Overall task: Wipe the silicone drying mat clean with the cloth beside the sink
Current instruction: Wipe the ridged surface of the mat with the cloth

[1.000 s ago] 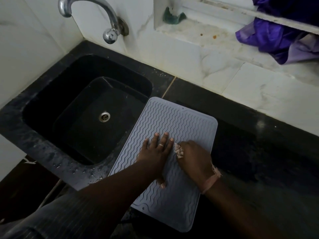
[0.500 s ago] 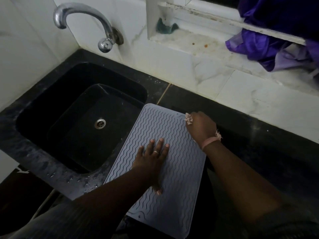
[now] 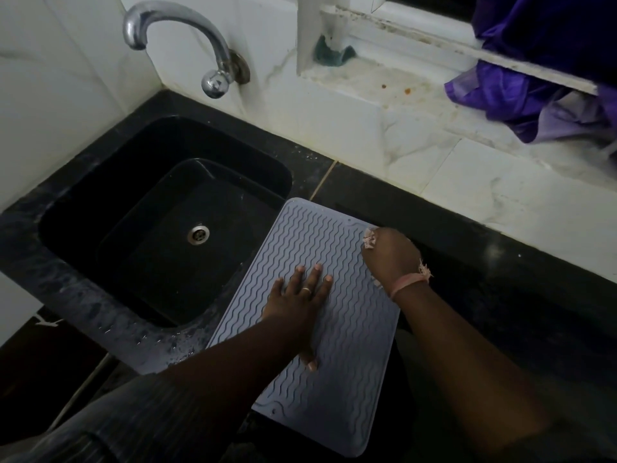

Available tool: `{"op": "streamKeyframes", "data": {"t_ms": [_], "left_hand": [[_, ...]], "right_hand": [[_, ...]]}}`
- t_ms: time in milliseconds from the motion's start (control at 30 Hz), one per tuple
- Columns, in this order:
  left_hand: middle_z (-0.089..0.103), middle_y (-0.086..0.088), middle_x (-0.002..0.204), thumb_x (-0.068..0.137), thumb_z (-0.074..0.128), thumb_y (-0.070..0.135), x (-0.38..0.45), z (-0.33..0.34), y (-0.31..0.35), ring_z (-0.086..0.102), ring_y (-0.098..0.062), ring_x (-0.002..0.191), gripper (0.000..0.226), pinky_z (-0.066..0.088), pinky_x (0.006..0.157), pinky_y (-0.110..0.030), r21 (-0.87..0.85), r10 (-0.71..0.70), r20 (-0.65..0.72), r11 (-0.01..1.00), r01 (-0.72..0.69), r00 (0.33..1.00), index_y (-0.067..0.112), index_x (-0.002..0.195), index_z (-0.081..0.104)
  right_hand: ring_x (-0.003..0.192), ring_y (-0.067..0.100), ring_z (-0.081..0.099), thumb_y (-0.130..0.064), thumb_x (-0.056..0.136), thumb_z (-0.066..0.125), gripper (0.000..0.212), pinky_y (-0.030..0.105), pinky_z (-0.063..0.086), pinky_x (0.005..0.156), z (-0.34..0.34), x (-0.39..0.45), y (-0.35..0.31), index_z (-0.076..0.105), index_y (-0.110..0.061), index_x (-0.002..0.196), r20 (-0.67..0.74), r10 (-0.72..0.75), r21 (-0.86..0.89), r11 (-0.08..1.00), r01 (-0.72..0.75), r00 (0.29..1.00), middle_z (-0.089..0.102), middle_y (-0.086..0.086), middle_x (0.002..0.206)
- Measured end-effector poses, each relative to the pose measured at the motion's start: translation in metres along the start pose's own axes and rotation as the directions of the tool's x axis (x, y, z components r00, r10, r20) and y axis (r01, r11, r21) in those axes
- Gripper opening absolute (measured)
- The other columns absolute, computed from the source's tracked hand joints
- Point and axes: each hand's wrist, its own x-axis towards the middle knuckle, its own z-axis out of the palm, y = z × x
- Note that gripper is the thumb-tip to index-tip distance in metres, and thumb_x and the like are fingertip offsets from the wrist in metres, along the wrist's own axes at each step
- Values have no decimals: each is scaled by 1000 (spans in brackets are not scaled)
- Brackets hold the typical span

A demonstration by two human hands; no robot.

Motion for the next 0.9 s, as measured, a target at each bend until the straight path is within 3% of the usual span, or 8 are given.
{"op": "streamKeyframes", "data": {"t_ms": [133,267,400,567,667,767,900], "left_hand": [[-42,-6,159,57,92,57,-1,0,0,-33,-36,148,160,-4,123,-61,12,-6,-10,1000,6,1000,26,154,-32],[-41,-6,159,55,91,60,-2,1,1,-32,-35,148,161,-5,123,-60,26,-14,-25,1000,14,1000,26,154,-31],[-41,-6,159,56,91,61,-2,4,1,-32,-35,149,161,-5,123,-58,43,-23,-45,999,25,999,26,154,-32],[-38,-6,161,59,88,62,-6,4,-2,-29,-35,150,156,-4,124,-57,37,-2,-71,999,4,997,26,155,-29],[-34,-7,163,62,88,61,-10,5,-3,-26,-35,151,152,-3,124,-56,26,23,-97,999,-21,995,26,157,-25],[-28,-8,166,71,82,59,-17,11,-8,-21,-35,153,137,-3,125,-54,11,80,-139,997,-80,987,28,160,-17],[-21,-5,168,83,69,63,-31,27,-16,-16,-32,155,111,0,124,-51,12,145,-165,989,-145,976,39,160,-8]], "right_hand": [[60,24,67,-32,104,50,45,35,58,57,-3,-28,-12,53,-21,61,68,46,89,995,-52,997,60,2,60],[58,12,65,-41,104,48,36,33,59,57,-5,-68,-22,63,-26,76,117,15,136,990,-31,993,64,-3,67],[55,6,63,-42,104,47,36,28,56,53,2,-112,-27,64,-27,77,152,18,187,981,-46,988,65,-3,69],[72,-1,63,-55,105,35,47,25,54,67,13,-157,-28,67,-29,82,146,-51,208,978,20,988,66,-12,80],[66,0,64,-56,102,43,44,33,58,66,13,-162,-24,68,-29,78,165,-28,239,971,-12,986,68,-11,74],[54,6,64,-42,98,58,38,39,59,60,0,-142,-20,65,-22,66,192,52,314,943,-111,980,67,-2,61],[70,14,67,-39,96,60,24,41,59,65,-8,-109,-18,69,-23,80,30,52,249,967,-58,998,69,-4,76]]}}
